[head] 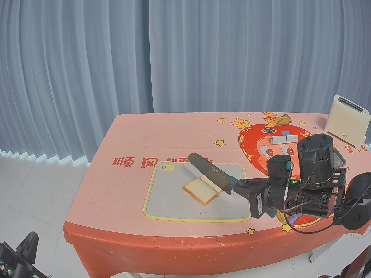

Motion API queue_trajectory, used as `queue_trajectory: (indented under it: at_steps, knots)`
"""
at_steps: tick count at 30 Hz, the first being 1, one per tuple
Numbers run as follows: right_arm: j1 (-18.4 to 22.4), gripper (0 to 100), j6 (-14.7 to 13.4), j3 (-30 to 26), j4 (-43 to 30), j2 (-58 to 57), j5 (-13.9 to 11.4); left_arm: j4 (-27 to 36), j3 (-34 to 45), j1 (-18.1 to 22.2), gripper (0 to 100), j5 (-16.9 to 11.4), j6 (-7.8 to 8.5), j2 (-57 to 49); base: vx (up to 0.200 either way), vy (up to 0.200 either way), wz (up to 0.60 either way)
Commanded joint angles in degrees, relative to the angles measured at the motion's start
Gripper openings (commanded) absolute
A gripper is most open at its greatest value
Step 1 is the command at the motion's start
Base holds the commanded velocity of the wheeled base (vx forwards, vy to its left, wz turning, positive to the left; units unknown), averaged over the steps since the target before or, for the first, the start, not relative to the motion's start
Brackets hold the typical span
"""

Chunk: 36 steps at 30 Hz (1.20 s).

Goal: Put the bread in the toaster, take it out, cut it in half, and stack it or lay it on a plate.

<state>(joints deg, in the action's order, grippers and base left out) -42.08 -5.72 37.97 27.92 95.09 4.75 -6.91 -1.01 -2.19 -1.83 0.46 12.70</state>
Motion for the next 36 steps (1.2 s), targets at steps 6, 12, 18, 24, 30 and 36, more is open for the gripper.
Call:
queue_trajectory:
  at_steps: [6, 12, 18, 24, 30, 36]
  knots:
    - [0.07, 0, 0.00, -0.09, 0.03, -0.43, -0.01, 6.56, 1.01, 2.63, 100, 1.48, -0.38, -12.70, 0.000, 0.000, 0.00]
    - [-0.02, 0, 0.00, -0.09, 0.03, -0.52, -0.01, 6.65, 1.01, 2.63, 100, 1.48, -0.46, -12.70, 0.000, 0.000, 0.00]
    - [-0.37, 0, 0.09, -0.18, 0.03, -0.34, -0.01, 6.65, 1.01, 2.63, 100, 1.48, -0.46, -12.70, 0.000, 0.000, 0.00]
    - [-0.63, 0, 0.09, -0.18, 0.03, -0.69, 0.08, 6.65, 1.01, 2.63, 100, 1.48, -0.46, -12.70, 0.000, 0.000, 0.00]
    - [-0.55, 0, 0.09, -0.18, 0.03, -0.87, 0.08, 6.65, 1.01, 2.63, 100, 1.48, -0.46, -12.70, 0.000, 0.000, 0.00]
    - [-0.63, 0, 0.18, -0.36, -0.06, -2.89, 0.08, 6.65, 1.01, 2.63, 100, 1.48, -0.46, -12.70, 0.000, 0.000, 0.00]
